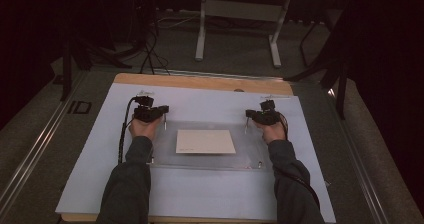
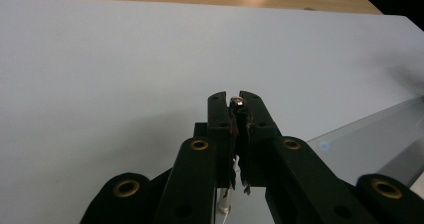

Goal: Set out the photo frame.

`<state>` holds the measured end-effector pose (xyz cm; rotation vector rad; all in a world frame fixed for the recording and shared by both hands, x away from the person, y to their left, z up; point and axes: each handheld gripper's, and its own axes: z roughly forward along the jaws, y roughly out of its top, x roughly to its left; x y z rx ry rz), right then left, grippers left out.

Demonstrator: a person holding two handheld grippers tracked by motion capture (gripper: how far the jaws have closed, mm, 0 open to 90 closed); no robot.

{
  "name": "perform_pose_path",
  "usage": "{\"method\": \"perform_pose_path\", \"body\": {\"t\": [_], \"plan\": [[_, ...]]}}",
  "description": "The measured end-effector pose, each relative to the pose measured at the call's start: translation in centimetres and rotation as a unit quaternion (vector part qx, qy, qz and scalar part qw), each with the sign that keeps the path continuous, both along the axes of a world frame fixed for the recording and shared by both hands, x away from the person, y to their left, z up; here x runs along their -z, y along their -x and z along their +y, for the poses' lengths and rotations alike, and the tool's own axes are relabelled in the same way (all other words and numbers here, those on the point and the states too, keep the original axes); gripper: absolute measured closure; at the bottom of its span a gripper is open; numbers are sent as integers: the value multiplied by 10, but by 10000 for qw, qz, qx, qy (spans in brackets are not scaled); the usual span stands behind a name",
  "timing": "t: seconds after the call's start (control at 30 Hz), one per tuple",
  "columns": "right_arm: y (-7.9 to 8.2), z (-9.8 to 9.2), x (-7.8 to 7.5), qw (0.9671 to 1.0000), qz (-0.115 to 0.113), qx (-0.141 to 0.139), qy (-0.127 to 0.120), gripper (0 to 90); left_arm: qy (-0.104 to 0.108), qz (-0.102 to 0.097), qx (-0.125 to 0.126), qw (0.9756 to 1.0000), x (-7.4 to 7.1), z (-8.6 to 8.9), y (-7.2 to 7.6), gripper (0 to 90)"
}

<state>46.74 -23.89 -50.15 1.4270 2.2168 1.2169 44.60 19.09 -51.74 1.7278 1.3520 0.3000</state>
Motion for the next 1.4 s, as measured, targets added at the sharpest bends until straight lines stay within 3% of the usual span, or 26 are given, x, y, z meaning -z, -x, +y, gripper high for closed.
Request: {"method": "perform_pose_path", "body": {"t": [0.33, 0.6, 1.17, 1.4], "plan": [[14, -2, 1, 9990, -290, -142, 296, 750, 50, 27, -70, 10000, 1, -1, -1, 857], [33, -9, 3, 9978, -546, -221, 319, 661, 67, 33, -75, 9999, 1, -1, -1, 856], [68, -17, 5, 9938, -914, -453, 452, 643, 117, 65, -106, 9999, 2, -1, -3, 855], [74, -24, 9, 9936, -941, -372, 507, 644, 123, 71, -116, 9998, 2, -1, -3, 855]]}}
